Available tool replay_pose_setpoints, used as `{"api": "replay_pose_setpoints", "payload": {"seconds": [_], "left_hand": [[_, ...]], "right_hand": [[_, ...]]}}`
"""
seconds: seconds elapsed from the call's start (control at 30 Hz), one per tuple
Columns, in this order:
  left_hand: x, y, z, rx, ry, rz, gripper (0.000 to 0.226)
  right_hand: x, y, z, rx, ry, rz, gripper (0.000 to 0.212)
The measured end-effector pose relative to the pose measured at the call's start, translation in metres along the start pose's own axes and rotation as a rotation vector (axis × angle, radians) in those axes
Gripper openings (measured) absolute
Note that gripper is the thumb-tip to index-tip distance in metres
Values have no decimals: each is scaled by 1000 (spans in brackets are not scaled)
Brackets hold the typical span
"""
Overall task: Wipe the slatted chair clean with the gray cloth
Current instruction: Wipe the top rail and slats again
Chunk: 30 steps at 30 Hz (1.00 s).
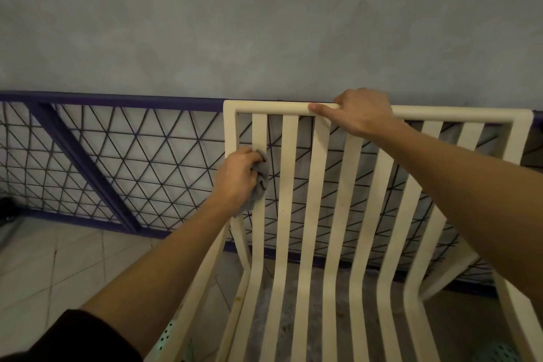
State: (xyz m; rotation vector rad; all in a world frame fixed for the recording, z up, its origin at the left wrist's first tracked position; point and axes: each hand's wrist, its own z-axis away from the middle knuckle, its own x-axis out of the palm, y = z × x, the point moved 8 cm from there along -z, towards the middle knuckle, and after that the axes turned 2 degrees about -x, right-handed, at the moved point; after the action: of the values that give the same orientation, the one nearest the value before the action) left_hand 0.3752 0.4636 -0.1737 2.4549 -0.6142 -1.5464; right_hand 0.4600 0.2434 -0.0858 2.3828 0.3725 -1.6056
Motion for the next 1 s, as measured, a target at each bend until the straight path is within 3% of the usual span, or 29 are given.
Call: {"api": "replay_pose_setpoints", "payload": {"seconds": [0.23,0.4,0.73,0.87,0.93,1.0], "left_hand": [[-46,15,-39,70,213,74,27],[-40,18,-36,33,272,113,26],[43,9,36,-3,6,119,23],[80,-23,59,-153,-114,1,21],[95,-33,68,-243,-162,43,14],[103,-31,74,-283,-248,64,21]], "right_hand": [[1,0,1,4,16,17,76],[1,1,0,-1,24,15,74],[0,1,1,-2,41,-12,75],[-1,0,0,-1,43,-6,75],[-1,0,0,3,40,-14,73],[-1,0,1,4,41,-19,72]]}}
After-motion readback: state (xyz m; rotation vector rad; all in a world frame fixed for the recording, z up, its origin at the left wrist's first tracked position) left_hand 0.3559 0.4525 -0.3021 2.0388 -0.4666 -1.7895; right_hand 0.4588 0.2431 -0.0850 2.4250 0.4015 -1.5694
